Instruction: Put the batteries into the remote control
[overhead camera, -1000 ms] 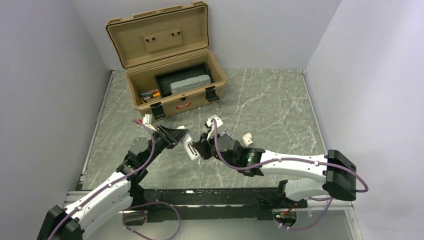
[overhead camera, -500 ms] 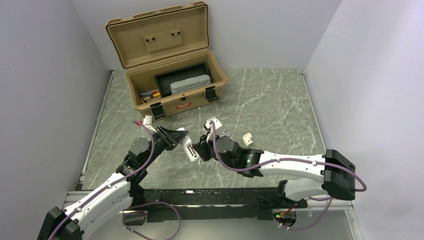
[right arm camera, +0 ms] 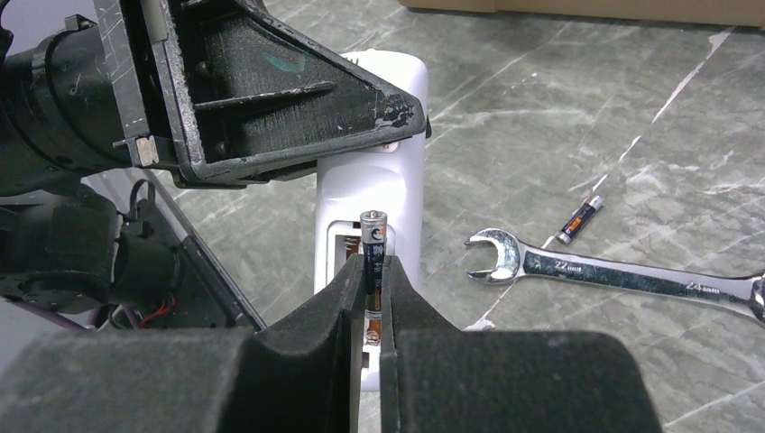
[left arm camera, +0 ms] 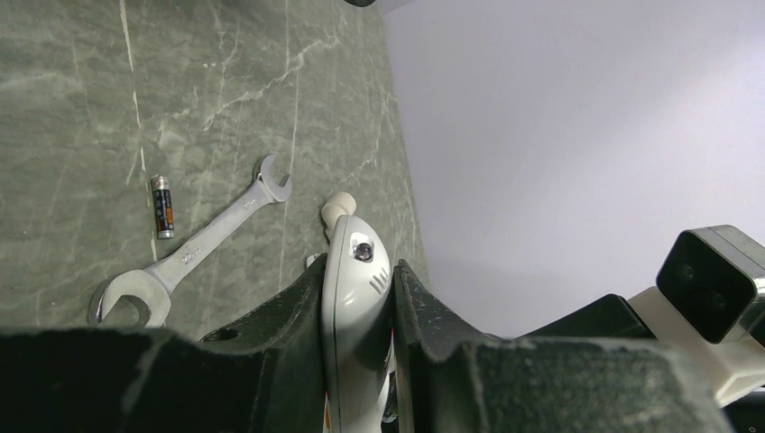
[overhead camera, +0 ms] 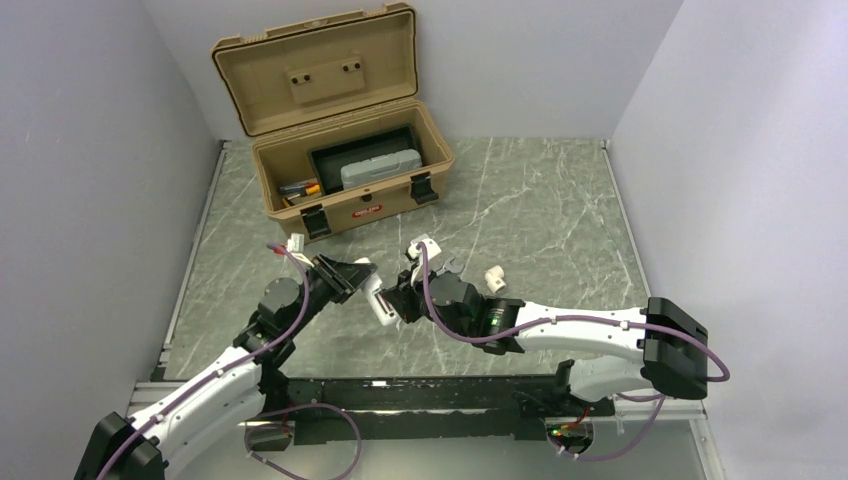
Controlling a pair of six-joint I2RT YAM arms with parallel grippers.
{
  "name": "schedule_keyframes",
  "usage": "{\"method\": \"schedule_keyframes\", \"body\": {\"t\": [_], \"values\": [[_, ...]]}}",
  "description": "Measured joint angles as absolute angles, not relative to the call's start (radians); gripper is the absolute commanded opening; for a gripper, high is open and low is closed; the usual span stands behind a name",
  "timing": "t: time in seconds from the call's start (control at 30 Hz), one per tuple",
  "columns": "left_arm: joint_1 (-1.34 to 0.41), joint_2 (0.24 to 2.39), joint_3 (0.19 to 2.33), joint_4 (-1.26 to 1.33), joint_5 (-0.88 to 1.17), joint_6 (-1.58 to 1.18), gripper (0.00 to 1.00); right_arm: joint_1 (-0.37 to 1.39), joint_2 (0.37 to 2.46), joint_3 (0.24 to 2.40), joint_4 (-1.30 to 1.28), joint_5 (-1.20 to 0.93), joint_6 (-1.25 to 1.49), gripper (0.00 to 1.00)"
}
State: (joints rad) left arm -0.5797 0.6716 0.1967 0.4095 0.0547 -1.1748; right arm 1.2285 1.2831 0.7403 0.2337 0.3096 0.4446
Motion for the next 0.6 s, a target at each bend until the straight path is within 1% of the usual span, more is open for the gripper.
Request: {"method": "schedule_keyframes", "body": {"t": [0.1, 0.2, 0.6], "values": [[-0.58, 0.669, 0.189, 0.426, 0.055, -1.176, 0.0, 1.229, 1.283, 0.74, 0.235, 0.304, 0.446, 0.0], [-0.58, 0.669, 0.179, 0.448, 0.057, -1.176, 0.0, 1.229, 1.283, 0.739, 0.234, 0.304, 0.449, 0.03], [-0.58, 0.678, 0.139, 0.545, 0.075, -1.199, 0.0, 1.23, 1.265, 0.733, 0.225, 0.303, 0.45, 0.02]]}}
